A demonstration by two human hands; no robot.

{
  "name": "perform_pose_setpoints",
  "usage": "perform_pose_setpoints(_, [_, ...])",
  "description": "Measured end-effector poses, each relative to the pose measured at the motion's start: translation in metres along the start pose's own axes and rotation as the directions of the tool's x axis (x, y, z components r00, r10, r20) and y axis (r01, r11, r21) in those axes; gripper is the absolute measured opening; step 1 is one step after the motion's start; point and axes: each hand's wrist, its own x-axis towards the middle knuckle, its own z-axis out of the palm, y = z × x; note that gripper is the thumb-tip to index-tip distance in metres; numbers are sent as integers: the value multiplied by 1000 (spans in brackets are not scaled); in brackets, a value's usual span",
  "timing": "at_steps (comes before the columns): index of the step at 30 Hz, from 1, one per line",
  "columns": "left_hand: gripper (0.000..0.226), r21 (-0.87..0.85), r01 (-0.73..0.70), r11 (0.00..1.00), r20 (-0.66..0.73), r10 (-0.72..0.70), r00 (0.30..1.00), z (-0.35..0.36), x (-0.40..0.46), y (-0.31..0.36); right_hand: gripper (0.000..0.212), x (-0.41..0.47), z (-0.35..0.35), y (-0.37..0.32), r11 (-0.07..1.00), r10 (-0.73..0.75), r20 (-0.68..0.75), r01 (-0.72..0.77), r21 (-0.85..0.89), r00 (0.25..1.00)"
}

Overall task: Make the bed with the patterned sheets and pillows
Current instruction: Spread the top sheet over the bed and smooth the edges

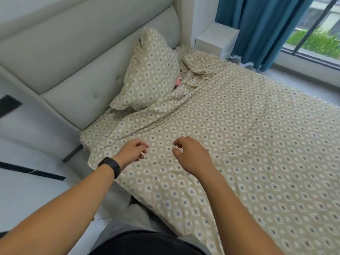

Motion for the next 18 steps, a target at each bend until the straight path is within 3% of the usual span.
perform_pose_setpoints(6, [20,-78,184,980,4,-184,983,-91,102,-77,32,106,60,-80,997,-51,68,54,-55,996])
perform_pose_setpoints(10, [20,-66,262,963,-2,-263,965,-161,189,-125,32,188,125,-134,996,0,205,18,-85,979])
perform_pose_setpoints(14, [21,66,391,918,-6,-392,920,-234,294,-190,33,279,207,-183,991,68,354,-23,-132,933])
perform_pose_setpoints(18, [20,153,431,889,-33,-432,901,-266,365,-238,33,340,262,-206,985,67,405,6,-175,912])
